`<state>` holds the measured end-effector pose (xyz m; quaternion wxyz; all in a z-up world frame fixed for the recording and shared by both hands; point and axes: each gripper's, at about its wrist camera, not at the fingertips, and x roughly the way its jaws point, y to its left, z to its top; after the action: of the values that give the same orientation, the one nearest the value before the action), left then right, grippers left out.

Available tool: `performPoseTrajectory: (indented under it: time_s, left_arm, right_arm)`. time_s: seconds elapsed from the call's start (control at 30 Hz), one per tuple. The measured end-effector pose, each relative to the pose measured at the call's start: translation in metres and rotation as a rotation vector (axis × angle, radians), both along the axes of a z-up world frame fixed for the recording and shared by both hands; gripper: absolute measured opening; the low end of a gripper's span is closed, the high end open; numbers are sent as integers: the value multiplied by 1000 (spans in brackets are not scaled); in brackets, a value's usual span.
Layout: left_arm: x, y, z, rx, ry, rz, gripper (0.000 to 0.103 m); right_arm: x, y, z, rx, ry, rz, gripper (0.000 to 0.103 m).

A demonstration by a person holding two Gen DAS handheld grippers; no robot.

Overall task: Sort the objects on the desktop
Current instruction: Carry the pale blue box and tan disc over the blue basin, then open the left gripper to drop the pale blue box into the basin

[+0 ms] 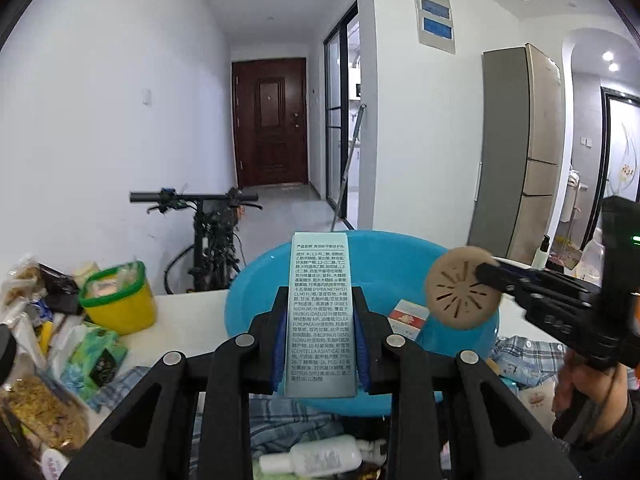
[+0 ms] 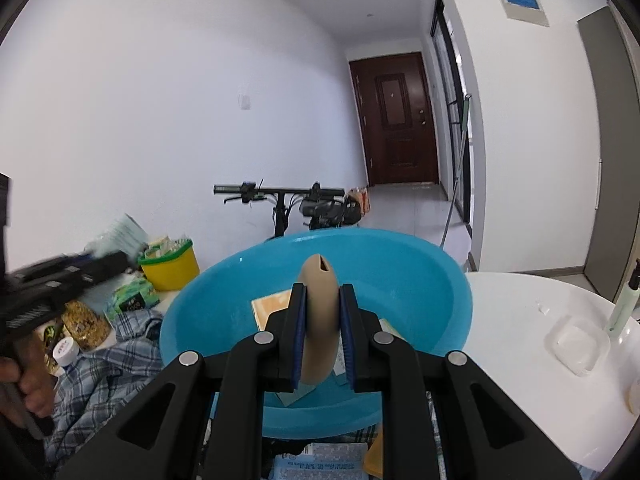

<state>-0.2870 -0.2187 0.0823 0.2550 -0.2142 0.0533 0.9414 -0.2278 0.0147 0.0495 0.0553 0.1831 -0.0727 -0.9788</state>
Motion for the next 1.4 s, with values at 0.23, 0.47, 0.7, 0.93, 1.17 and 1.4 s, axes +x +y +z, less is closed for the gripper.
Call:
performPoseTrajectory:
  time_s: [0.23,0.47,0.7,0.93,1.17,1.4]
  left_arm:
    - [-33,23,-19,7,-47,-35,30]
    - [-45,29,-39,-30,-72,-32,30]
    - [-52,30,-48,-41,-92,-23,30]
    - [-45,37,-49,-74,-76,-3,30]
    - [-53,31,-45,-64,-74,73,103]
    - [-63,26,-50,-79,-108,101,103]
  right_arm:
    - [4,2,3,10,22,-22,15]
    - [3,0,1,19,13,-26,15]
    - [9,-5,3,44,28,-24,15]
    - [6,2,-2,19,12,-31,15]
    - [5,2,-3,24,9,-34,15]
    - [2,0,-6,30,-5,-26,15]
